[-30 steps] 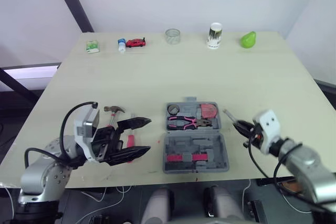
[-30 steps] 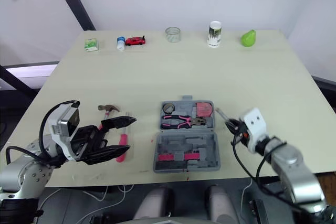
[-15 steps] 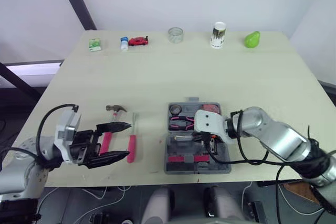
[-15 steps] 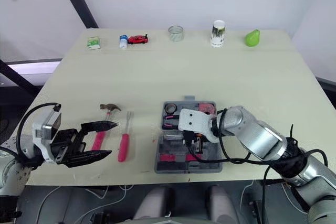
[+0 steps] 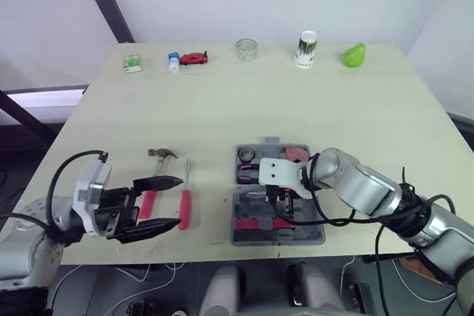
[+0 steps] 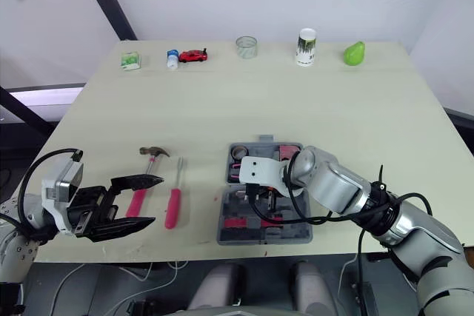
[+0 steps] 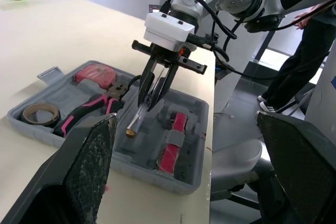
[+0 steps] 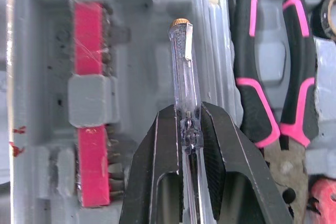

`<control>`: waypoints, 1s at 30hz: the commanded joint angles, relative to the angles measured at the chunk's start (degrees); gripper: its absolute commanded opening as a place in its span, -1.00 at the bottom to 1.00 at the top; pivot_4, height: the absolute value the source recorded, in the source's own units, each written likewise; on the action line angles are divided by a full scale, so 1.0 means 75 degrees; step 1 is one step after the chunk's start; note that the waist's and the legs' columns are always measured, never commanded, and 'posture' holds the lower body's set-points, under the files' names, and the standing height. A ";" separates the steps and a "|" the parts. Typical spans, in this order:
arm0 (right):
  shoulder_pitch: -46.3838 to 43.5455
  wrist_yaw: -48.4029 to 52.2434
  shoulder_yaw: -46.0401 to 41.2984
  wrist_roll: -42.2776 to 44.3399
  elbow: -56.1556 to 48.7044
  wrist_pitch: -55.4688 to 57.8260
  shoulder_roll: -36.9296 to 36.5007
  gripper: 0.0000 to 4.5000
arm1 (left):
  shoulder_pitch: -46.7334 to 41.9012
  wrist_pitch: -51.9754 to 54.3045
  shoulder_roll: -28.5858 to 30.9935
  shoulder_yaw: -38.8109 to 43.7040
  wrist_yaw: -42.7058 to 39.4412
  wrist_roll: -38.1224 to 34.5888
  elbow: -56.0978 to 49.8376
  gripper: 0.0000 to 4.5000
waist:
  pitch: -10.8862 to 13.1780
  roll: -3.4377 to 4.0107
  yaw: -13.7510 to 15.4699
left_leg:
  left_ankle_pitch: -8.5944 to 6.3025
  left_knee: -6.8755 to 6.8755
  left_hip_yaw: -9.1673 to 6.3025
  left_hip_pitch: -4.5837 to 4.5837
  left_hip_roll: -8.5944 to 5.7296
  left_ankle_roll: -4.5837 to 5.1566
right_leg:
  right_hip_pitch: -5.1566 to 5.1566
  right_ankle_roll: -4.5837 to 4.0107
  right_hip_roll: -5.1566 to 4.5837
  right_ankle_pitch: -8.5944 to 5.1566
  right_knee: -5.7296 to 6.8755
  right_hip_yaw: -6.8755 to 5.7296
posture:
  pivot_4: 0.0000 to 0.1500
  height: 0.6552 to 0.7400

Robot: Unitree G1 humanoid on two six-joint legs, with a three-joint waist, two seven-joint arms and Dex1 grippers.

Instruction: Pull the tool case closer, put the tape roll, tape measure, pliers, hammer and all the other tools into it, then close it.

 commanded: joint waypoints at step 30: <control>-0.0747 0.0240 0.0302 -0.0271 0.0656 0.0354 0.0750 -0.19 | 0.0180 -0.0252 -0.0120 0.0135 -0.0138 -0.0058 -0.0177 1.00 | 0.0001 0.0002 -0.0023 | 0.0000 -0.0002 -0.0003 0.0000 -0.0001 0.0000 | -0.0001 0.0000 0.0000 0.0000 0.0000 -0.0004 | 1.00 1.00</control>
